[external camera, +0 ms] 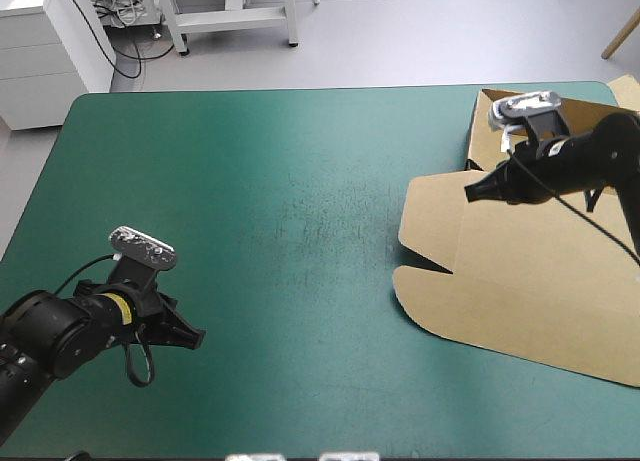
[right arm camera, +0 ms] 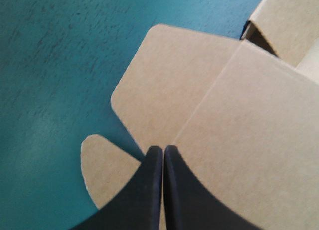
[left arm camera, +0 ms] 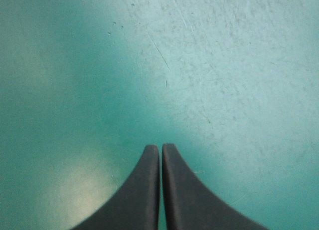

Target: Fold the box

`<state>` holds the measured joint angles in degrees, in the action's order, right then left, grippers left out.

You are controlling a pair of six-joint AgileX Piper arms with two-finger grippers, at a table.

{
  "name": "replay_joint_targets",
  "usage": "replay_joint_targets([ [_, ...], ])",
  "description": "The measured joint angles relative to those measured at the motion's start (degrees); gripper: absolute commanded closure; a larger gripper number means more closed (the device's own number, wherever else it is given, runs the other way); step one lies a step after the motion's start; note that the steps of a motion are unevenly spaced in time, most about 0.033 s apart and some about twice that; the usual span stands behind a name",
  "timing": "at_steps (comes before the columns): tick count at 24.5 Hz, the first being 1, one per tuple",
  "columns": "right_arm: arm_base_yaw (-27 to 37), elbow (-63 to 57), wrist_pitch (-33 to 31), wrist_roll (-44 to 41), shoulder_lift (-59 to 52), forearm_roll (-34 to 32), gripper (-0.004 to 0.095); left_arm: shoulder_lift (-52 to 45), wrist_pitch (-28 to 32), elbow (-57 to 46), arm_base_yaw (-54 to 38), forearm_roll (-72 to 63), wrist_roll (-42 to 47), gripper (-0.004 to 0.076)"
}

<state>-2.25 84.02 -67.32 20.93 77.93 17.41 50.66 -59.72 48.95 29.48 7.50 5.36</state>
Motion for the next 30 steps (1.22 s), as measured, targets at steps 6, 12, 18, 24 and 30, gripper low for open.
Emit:
replay_joint_targets([
  [6,-2.7,-22.4,6.4,1.1,-16.4,-0.3,0.0920,-7.4,-1.0,-2.0,0.0,-1.4,-0.2,0.0731],
  [12,-2.7,-39.4,8.9,1.6,-32.3,-0.5,0.0920,-15.6,0.1,-12.8,0.0,-4.3,-0.5,0.0731],
  [18,-2.7,-48.7,10.0,1.6,-42.2,-0.5,0.0928,-21.0,1.9,-18.7,0.0,-5.1,-0.5,0.0731],
  [24,-2.7,-55.4,11.2,1.6,-49.6,-0.5,0.0928,-23.0,2.3,-19.8,0.0,-5.5,-0.5,0.0731],
  [30,-2.7,-56.4,11.2,1.4,-54.0,-0.4,0.0928,-23.0,2.5,-19.8,0.0,-5.6,-0.5,0.0731],
])
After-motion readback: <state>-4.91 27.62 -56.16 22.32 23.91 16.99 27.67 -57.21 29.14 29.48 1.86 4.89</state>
